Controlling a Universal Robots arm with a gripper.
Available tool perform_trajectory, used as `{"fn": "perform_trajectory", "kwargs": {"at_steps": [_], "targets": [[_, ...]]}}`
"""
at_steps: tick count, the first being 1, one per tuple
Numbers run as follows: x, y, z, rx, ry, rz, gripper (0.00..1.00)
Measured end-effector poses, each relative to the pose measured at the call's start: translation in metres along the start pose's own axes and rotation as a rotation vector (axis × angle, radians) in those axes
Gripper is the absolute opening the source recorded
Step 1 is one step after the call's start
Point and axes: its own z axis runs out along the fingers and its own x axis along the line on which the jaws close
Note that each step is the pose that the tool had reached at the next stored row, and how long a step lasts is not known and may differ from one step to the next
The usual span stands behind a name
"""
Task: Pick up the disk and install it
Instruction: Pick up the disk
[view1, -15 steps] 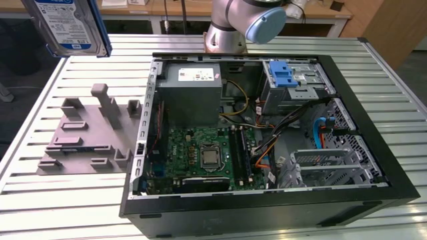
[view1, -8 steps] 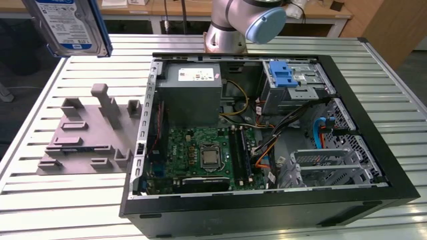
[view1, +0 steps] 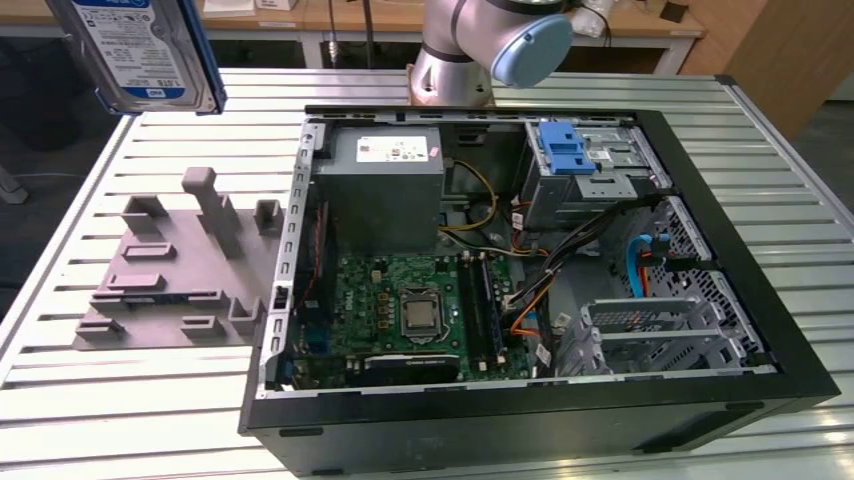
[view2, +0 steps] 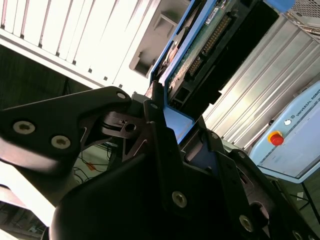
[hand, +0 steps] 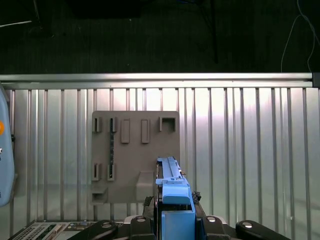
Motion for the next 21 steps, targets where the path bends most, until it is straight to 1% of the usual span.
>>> {"fn": "perform_trajectory", "kwargs": {"at_steps": [14,15,19,21], "targets": [[-0.0002,-0.0065,-0.0002,0.0000,0.0000,0.000,0.36],[-0.0003,-0.0117,-0.0003,0.0000,0.0000,0.000,0.36],[-0.0004,-0.0140,-0.0004,0.0000,0.0000,0.000,0.36],[-0.0004,-0.0142,-0.0003,0.0000,0.0000,0.000,0.36]]}}
